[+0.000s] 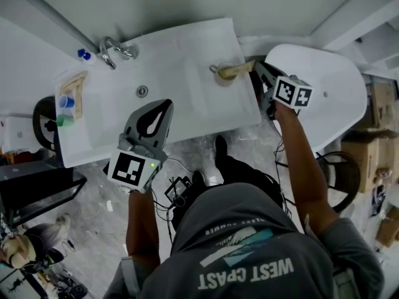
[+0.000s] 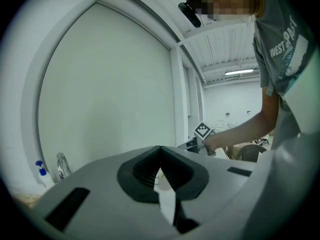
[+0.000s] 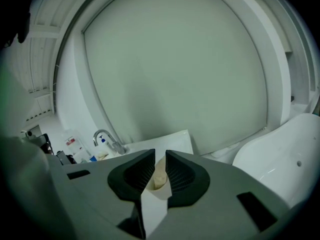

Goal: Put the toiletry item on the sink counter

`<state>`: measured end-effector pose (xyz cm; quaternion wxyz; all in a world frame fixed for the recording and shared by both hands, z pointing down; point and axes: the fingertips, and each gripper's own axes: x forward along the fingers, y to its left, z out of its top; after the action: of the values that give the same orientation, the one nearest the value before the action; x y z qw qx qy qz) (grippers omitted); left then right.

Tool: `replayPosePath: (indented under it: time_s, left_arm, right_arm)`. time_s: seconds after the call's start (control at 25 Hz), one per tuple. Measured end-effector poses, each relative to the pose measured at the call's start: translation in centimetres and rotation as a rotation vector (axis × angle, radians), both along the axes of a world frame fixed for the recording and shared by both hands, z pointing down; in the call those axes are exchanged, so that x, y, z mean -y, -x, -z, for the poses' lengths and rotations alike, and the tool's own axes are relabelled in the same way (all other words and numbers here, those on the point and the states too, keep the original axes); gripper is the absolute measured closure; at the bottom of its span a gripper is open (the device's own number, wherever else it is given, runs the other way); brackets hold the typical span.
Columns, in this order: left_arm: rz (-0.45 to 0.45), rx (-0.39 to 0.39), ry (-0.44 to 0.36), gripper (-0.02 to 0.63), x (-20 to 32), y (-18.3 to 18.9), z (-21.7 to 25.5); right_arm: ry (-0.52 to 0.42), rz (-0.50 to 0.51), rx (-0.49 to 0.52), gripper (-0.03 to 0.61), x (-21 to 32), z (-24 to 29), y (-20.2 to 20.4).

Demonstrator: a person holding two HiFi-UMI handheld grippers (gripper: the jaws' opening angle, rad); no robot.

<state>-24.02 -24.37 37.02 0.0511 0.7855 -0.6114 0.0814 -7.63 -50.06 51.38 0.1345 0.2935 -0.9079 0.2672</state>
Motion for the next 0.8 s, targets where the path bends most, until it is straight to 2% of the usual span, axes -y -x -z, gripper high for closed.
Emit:
replayPosePath:
  time_s: [0.12,0.4,0.8]
  left_arm:
    - [0.008,0.003,-0.009,0.612,-0.9,0.1,0.5]
    - [0.023,0.02,-0.055,0.612,-3.2,0.2,2.3]
    - [0.023,0.055,-0.145,0.612,-7.6,-0.3,5.5]
  right_arm:
    - [-0.006,0.012,-0.021,0.465,-0.3,-0.1,0.3]
    - [-0.067,0.016,-0.008,0.46,-1.9,3.4,0.1]
    - [-0.23,0.078,0.096,0.472,-9.0,13.3,0.4]
